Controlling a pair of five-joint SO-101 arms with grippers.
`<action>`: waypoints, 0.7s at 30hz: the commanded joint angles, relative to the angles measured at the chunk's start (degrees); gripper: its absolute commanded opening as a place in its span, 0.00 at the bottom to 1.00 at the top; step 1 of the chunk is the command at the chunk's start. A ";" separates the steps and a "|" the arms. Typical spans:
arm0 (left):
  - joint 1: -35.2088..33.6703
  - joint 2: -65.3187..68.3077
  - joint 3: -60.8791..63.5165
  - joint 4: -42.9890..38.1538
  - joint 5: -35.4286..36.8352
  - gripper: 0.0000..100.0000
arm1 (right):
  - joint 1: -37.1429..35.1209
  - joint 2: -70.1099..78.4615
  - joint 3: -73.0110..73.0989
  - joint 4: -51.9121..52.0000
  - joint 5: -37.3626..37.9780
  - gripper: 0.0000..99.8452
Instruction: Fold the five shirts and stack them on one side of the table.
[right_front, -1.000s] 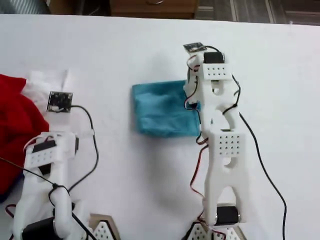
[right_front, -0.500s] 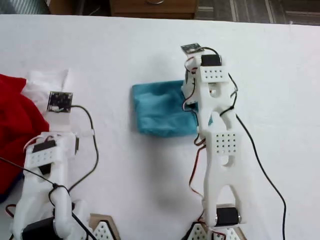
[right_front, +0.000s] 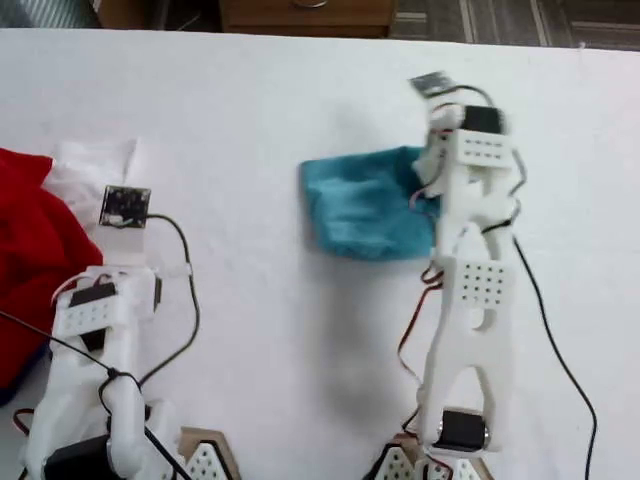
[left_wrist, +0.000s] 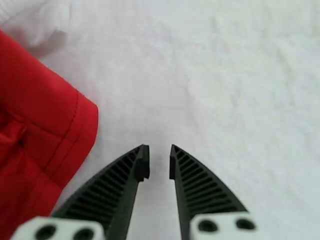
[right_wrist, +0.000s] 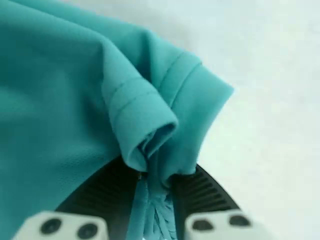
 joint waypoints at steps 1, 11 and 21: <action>0.97 -1.49 -0.13 -1.23 0.26 0.10 | 5.67 -3.12 -5.89 -2.51 3.52 0.02; 0.97 -1.49 -0.04 -1.23 0.26 0.10 | 13.67 -3.12 -5.80 -19.30 10.99 0.02; 0.97 -1.49 -0.04 -1.32 0.26 0.10 | 17.98 -1.63 -5.71 -26.59 13.10 0.02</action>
